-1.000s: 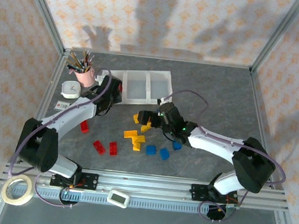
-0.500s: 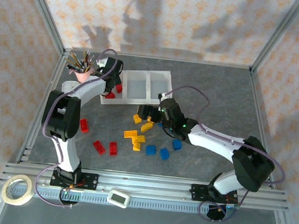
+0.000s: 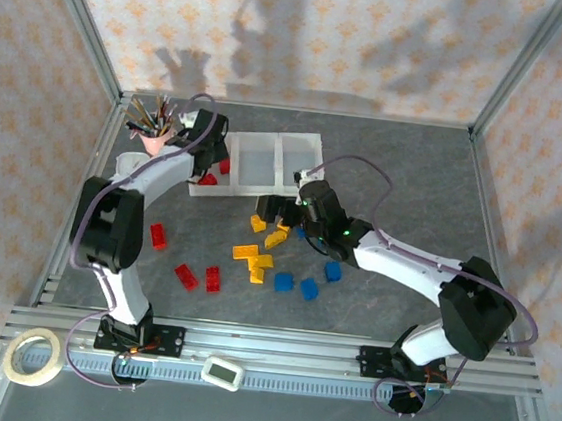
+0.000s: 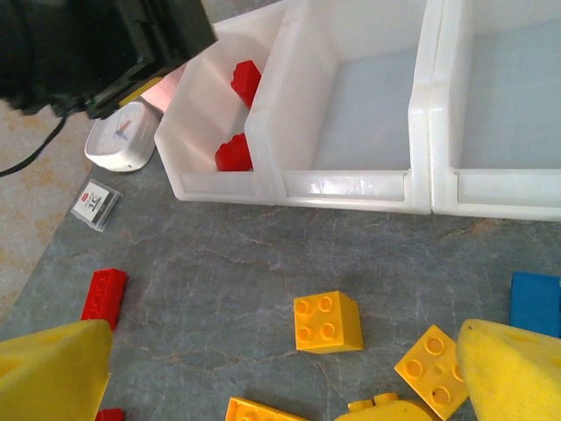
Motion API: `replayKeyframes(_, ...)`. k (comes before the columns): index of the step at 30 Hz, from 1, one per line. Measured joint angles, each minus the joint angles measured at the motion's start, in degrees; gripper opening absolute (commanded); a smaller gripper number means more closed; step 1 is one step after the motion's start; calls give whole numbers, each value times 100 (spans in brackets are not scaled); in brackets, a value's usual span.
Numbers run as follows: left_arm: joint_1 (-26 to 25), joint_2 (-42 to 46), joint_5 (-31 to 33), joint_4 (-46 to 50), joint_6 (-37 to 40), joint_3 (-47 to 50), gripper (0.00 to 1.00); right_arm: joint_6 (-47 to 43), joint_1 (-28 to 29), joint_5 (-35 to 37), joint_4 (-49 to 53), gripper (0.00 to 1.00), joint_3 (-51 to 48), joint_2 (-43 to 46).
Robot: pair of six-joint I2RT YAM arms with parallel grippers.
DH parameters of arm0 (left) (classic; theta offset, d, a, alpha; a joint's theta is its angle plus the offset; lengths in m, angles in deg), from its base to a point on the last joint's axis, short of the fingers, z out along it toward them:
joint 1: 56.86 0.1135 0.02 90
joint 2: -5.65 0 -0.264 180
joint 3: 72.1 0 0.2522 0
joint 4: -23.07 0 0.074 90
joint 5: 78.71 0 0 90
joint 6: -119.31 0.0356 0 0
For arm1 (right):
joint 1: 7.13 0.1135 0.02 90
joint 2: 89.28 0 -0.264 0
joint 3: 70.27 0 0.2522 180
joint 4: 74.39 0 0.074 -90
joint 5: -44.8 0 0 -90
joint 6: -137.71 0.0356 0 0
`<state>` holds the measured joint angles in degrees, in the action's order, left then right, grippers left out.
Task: Sort the legos into containers by color
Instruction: Place the lego in the container, then pick up the lego from the middle-left of the table.
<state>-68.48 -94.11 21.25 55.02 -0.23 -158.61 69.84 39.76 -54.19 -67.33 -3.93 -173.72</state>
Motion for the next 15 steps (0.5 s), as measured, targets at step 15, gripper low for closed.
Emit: replayKeyframes(15,0,3270,-146,219,-612,3082,80,-291,922,-83,22,100,-525,20)
